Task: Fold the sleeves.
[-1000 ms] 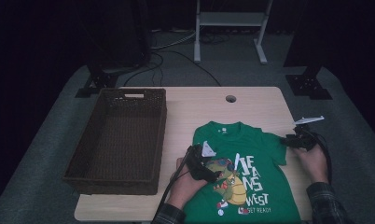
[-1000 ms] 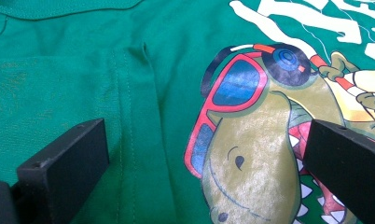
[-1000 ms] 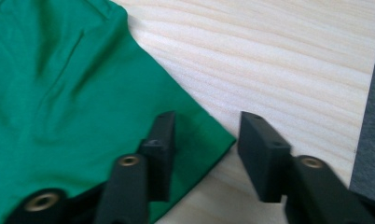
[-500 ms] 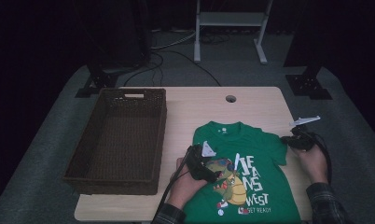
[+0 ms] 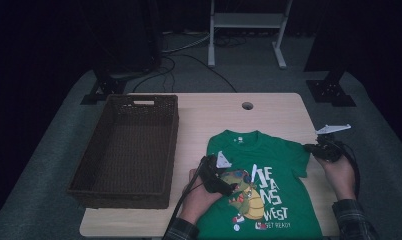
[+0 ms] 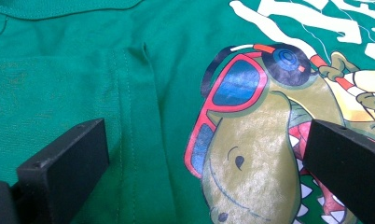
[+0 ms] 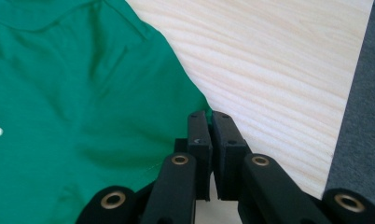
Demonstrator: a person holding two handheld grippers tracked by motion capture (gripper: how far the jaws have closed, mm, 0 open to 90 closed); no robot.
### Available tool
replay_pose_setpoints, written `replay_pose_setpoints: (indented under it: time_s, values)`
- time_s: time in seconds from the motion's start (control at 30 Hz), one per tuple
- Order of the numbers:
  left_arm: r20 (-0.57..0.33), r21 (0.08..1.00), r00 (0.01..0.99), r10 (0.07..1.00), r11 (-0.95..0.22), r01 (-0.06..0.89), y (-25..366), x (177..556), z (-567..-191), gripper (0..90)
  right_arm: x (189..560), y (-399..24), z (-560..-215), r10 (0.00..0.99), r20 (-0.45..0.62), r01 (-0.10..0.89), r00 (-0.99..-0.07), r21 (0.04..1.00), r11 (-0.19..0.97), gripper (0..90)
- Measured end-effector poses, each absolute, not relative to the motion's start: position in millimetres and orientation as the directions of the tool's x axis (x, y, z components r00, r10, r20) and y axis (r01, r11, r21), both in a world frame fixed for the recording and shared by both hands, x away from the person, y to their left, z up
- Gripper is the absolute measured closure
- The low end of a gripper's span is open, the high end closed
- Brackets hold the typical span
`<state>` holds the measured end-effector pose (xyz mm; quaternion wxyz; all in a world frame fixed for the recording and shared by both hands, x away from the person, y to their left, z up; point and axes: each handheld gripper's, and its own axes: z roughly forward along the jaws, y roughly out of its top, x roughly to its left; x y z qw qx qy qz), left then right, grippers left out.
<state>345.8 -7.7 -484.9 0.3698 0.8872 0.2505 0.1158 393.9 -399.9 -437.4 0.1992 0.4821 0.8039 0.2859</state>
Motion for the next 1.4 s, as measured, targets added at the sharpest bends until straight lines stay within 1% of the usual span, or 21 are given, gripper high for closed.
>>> replay_pose_setpoints:
  time_s: [0.6,1.03,1.4]
  values:
    - [0.019,0.715,0.847,0.531,-0.6,0.36,-8,346,-485,0.0,376,-382,-422,0.868,-0.067,0.598,-0.492,0.698,0.394,87.3]
    - [0.018,0.716,0.847,0.531,-0.599,0.36,-8,346,-485,0.0,375,-368,-417,0.846,-0.07,0.572,-0.529,0.707,0.416,87.2]
    - [0.018,0.716,0.847,0.531,-0.598,0.36,-8,346,-485,0.0,376,-348,-413,0.814,-0.077,0.548,-0.575,0.703,0.454,87.2]
